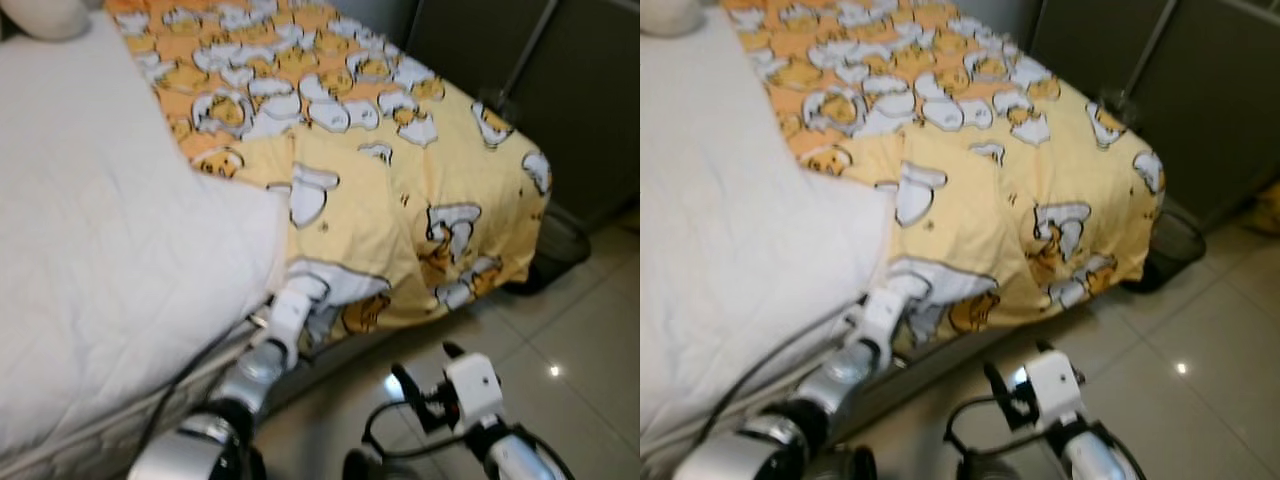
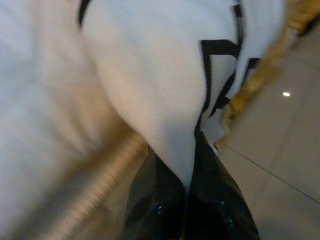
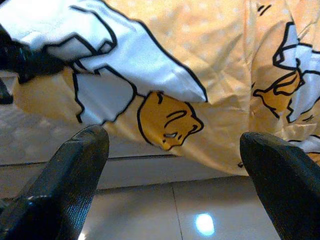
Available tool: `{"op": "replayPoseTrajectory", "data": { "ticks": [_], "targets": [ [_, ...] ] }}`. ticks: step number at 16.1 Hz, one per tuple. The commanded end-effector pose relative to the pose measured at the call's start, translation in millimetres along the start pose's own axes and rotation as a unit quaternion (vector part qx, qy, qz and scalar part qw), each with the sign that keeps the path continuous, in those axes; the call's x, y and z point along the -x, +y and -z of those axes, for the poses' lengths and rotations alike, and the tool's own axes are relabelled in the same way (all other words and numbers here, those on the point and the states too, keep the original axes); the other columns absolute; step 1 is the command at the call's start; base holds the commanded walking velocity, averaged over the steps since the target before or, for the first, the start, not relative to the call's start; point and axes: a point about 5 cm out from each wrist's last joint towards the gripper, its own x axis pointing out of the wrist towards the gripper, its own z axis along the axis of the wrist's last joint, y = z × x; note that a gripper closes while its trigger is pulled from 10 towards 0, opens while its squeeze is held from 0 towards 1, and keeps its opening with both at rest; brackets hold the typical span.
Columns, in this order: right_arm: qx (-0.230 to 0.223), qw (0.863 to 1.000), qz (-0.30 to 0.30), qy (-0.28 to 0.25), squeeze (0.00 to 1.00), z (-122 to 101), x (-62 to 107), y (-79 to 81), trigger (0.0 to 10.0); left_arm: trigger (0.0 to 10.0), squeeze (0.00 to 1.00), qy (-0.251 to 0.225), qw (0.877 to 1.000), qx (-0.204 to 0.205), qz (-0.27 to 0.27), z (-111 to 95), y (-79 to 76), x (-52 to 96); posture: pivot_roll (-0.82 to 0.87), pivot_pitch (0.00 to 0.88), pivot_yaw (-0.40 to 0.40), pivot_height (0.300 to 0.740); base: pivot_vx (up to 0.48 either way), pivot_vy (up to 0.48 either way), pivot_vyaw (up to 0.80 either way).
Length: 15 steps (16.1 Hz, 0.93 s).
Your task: Clean up the room
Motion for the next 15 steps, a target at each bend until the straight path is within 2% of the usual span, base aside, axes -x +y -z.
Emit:
{"op": "replayPoseTrajectory", "data": {
  "ticks": [1,2,3,4,5,6,8,10,11,15],
  "targets": [
    [0.007,1.000,0.000,0.005,0.00,4,3.6,-1.7,10.0,10.0,0.00,-0.007,1.000,-0.009,0.021,-2,-11.2,-0.2,-0.16,0.058,-0.052,0.740,-0.458,0.000,0.00],
    [0.008,1.000,-0.001,0.006,0.00,5,4.0,-1.6,10.0,10.0,0.00,-0.006,1.000,-0.008,0.027,-2,-14.8,-0.2,-0.16,0.058,-0.052,0.740,-0.454,0.000,0.00],
    [0.009,1.000,-0.004,0.009,0.00,8,5.5,-0.5,10.0,10.0,0.00,-0.009,0.998,0.004,0.065,-3,-33.9,0.1,-0.16,0.057,-0.052,0.740,0.000,0.000,0.00],
    [0.010,1.000,-0.006,0.010,0.00,9,5.8,0.1,10.0,10.0,0.00,-0.009,0.997,0.005,0.081,-4,-41.6,0.5,-0.16,0.057,-0.052,0.740,0.000,0.000,0.00],
    [0.012,1.000,-0.010,0.010,0.00,9,6.1,1.7,10.0,10.0,0.00,0.005,0.991,0.008,0.130,-1,-59.7,2.7,-0.16,0.058,-0.053,0.740,0.000,0.000,0.00],
    [0.012,1.000,-0.018,0.010,0.00,9,6.9,3.3,10.0,10.0,0.00,0.040,0.964,0.003,0.264,10,-101.1,13.9,-0.16,0.063,-0.060,0.740,0.000,0.000,0.00],
    [0.012,1.000,-0.026,0.011,0.00,9,9.0,2.8,10.0,10.0,0.00,0.055,0.940,-0.017,0.336,13,-126.2,22.6,-0.17,0.062,-0.065,0.740,0.000,0.000,0.00],
    [0.010,0.999,-0.027,0.017,0.00,10,14.2,-4.9,10.0,10.0,0.00,0.053,0.932,-0.006,0.359,4,-135.9,23.3,-0.17,0.060,-0.067,0.740,0.000,0.000,0.00],
    [0.012,0.999,-0.026,0.022,0.00,11,16.8,-9.3,10.0,10.0,0.00,0.054,0.926,-0.013,0.373,3,-138.2,24.1,-0.18,0.060,-0.068,0.740,0.000,0.000,0.00],
    [0.017,0.999,-0.028,0.027,0.00,12,19.3,-10.7,10.0,10.0,0.00,0.066,0.935,-0.052,0.343,12,-127.1,22.2,-0.18,0.062,-0.076,0.740,0.000,0.000,0.00]
  ]
}}
